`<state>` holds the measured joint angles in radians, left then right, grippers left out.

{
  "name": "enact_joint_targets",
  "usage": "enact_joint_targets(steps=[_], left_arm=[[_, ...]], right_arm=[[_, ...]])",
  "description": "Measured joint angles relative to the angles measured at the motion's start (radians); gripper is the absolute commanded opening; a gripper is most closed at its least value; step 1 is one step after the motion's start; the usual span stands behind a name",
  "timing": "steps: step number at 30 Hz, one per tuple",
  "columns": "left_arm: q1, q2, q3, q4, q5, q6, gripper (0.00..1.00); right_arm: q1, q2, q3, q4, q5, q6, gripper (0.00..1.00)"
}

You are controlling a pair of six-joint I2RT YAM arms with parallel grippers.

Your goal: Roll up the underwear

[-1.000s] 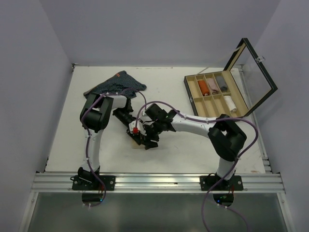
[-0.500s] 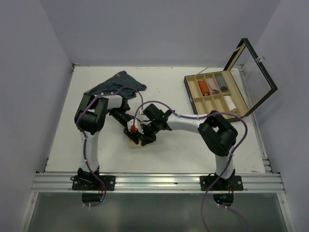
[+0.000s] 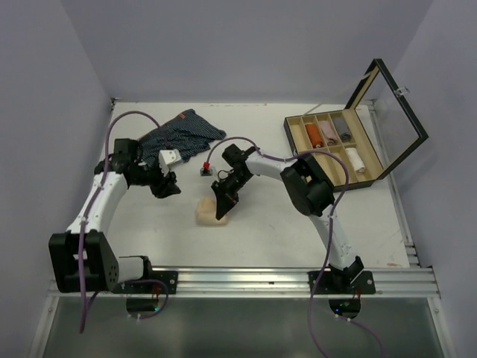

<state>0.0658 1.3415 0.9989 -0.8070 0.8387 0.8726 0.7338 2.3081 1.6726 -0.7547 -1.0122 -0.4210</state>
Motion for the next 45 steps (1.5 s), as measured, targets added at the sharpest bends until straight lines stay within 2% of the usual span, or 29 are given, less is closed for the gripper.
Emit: enact_joint_targets(steps=[4,8,11,18,26,30,31,33,35,36,41,42,45], left_arm=[[-0.09,-0.153,-0.163,0.04,-0.066,0.031,0.52],[-0.282,-0.264,-0.3,0.103,-0.148,0.036,0.59],[-0.412,-0.307,-0.351,0.163,-0.217,0.032,0.59],[-0.633,-0.28,-0.409,0.328,-0.379,0.027,0.61],[-0.742,-0.196,-0.471,0.452,-0.491,0.046,0.6],[-0.788,-0.167,-0.504,0.52,-0.558,0.064,0.5],[-0.799,-0.155,-0.506,0.539,-0.578,0.067,0.39],[-0.814,-0.122,-0.503,0.571,-0.606,0.07,0.26],[-0.822,-0.092,-0.492,0.579,-0.624,0.072,0.18],[-0.824,-0.084,-0.486,0.579,-0.626,0.07,0.14],[-0.824,-0.012,-0.425,0.561,-0.61,0.069,0.03],[-0.818,0.006,-0.408,0.558,-0.597,0.07,0.01],[-0.782,0.064,-0.349,0.53,-0.537,0.071,0.0]], right_arm=[[-0.025,0.098,0.087,-0.078,-0.1,0.091,0.0],[-0.034,0.179,0.162,-0.153,-0.163,0.139,0.0],[-0.038,0.233,0.208,-0.209,-0.213,0.159,0.0],[-0.046,0.28,0.246,-0.28,-0.257,0.175,0.0],[-0.053,0.293,0.257,-0.315,-0.264,0.176,0.0],[-0.055,0.299,0.263,-0.334,-0.267,0.181,0.0],[-0.055,0.3,0.264,-0.338,-0.266,0.182,0.0],[-0.058,0.301,0.264,-0.348,-0.265,0.182,0.02],[-0.062,0.301,0.263,-0.355,-0.263,0.182,0.15],[-0.066,0.301,0.262,-0.359,-0.263,0.182,0.25],[-0.102,0.285,0.246,-0.366,-0.257,0.163,0.44],[-0.112,0.276,0.245,-0.372,-0.246,0.159,0.5],[-0.146,0.243,0.246,-0.398,-0.2,0.132,0.53]])
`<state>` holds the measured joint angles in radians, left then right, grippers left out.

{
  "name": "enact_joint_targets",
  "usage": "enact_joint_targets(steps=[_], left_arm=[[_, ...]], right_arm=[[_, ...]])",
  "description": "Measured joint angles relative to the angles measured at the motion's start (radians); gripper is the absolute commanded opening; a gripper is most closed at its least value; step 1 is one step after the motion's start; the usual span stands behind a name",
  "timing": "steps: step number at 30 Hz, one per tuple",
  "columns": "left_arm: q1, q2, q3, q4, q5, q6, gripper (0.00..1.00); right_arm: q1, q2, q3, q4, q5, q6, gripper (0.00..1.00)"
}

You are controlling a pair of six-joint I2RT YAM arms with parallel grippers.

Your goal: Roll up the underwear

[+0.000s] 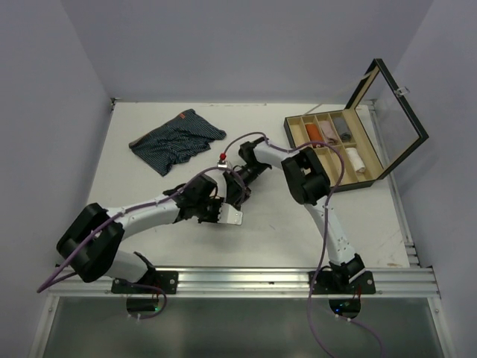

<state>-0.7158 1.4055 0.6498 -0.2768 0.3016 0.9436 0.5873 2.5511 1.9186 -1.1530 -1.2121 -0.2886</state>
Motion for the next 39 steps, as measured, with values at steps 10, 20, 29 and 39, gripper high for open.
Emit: enact_joint_targets(steps=[10,20,29,39], left_arm=[[0.172,0.283,0.359,-0.398,0.315,0.052,0.0],[0.277,0.686,0.76,-0.874,0.596,0.063,0.04],[0.383,0.896,0.893,-1.084,0.758,0.006,0.04],[0.386,0.937,0.904,-1.143,0.767,-0.018,0.08]], right_arm=[[-0.204,-0.166,0.0,0.002,0.262,-0.15,0.52],[-0.183,-0.61,-0.287,0.129,0.358,-0.254,0.49],[0.09,-0.864,-0.578,0.393,0.558,-0.3,0.59],[0.341,-0.941,-0.852,0.801,0.724,-0.39,0.71]])
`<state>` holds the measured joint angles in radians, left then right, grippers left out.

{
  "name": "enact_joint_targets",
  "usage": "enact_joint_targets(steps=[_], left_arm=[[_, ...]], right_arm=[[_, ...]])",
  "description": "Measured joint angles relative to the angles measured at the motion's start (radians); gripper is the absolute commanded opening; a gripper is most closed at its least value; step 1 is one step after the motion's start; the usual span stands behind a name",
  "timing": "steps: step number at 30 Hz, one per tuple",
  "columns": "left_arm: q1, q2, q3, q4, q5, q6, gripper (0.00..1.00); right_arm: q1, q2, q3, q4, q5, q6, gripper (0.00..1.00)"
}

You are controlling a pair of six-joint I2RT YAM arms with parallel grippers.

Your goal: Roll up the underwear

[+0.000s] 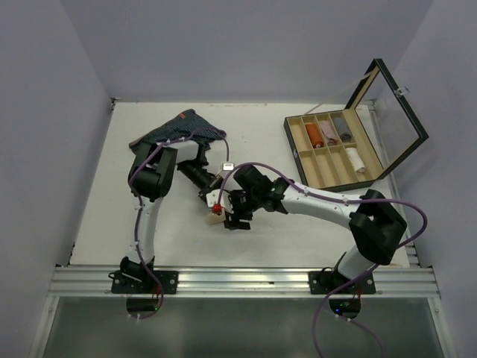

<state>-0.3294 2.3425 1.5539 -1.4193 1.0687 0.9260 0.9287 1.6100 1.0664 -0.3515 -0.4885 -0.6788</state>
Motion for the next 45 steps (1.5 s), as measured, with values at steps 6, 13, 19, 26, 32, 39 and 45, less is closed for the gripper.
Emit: enact_joint_targets(steps=[6,13,19,26,32,39,45], left_arm=[[0.0,0.016,-0.003,-0.022,0.01,0.0,0.1],[0.002,0.048,-0.003,-0.055,0.036,0.0,0.1],[0.003,0.073,-0.008,-0.084,0.054,0.001,0.11],[0.006,0.074,-0.01,-0.087,0.058,0.01,0.1],[0.009,0.071,-0.021,-0.082,0.064,0.013,0.1],[0.011,0.068,-0.031,-0.077,0.071,0.02,0.1],[0.017,0.064,-0.041,-0.069,0.072,0.02,0.11]], right_arm=[[0.0,0.012,-0.073,0.167,0.026,-0.064,0.71],[0.01,0.03,-0.124,0.254,0.026,-0.096,0.71],[0.026,0.039,-0.149,0.301,0.027,-0.109,0.71],[0.028,0.05,-0.183,0.348,0.032,-0.124,0.71],[0.033,0.048,-0.238,0.451,0.057,-0.122,0.7],[0.039,0.048,-0.261,0.505,0.072,-0.119,0.66],[0.04,0.076,-0.274,0.562,0.089,-0.137,0.65]])
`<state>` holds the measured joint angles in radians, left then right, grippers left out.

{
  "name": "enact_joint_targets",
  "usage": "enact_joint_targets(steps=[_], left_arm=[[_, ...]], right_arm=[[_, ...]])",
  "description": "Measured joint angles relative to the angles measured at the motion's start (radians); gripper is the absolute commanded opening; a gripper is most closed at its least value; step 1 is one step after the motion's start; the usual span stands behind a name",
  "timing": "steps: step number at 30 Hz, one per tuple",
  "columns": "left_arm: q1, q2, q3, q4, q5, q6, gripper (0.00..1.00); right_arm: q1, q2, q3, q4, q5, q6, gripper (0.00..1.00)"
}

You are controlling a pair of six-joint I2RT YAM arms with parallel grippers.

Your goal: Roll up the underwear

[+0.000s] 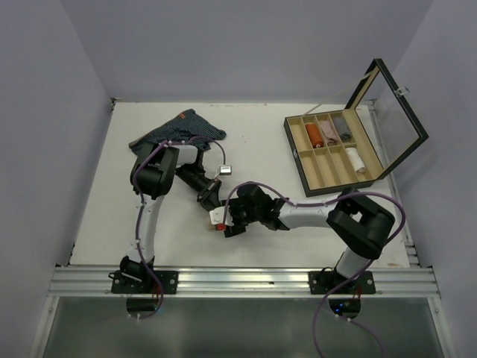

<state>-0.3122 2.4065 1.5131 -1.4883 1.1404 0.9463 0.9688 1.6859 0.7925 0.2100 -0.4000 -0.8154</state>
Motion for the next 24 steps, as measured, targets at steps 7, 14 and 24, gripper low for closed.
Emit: enact_joint_targets(steps=[7,14,24], left_arm=[[0.001,-0.009,-0.019,0.013,0.007,0.001,0.1],[0.001,-0.01,-0.02,0.013,0.008,0.0,0.14],[0.004,-0.026,-0.036,0.041,-0.011,-0.049,0.32]], right_arm=[[0.003,0.03,-0.038,0.09,0.044,-0.013,0.63],[0.005,0.029,-0.05,0.113,0.048,-0.021,0.56],[-0.015,0.077,0.085,-0.1,-0.053,-0.067,0.1]])
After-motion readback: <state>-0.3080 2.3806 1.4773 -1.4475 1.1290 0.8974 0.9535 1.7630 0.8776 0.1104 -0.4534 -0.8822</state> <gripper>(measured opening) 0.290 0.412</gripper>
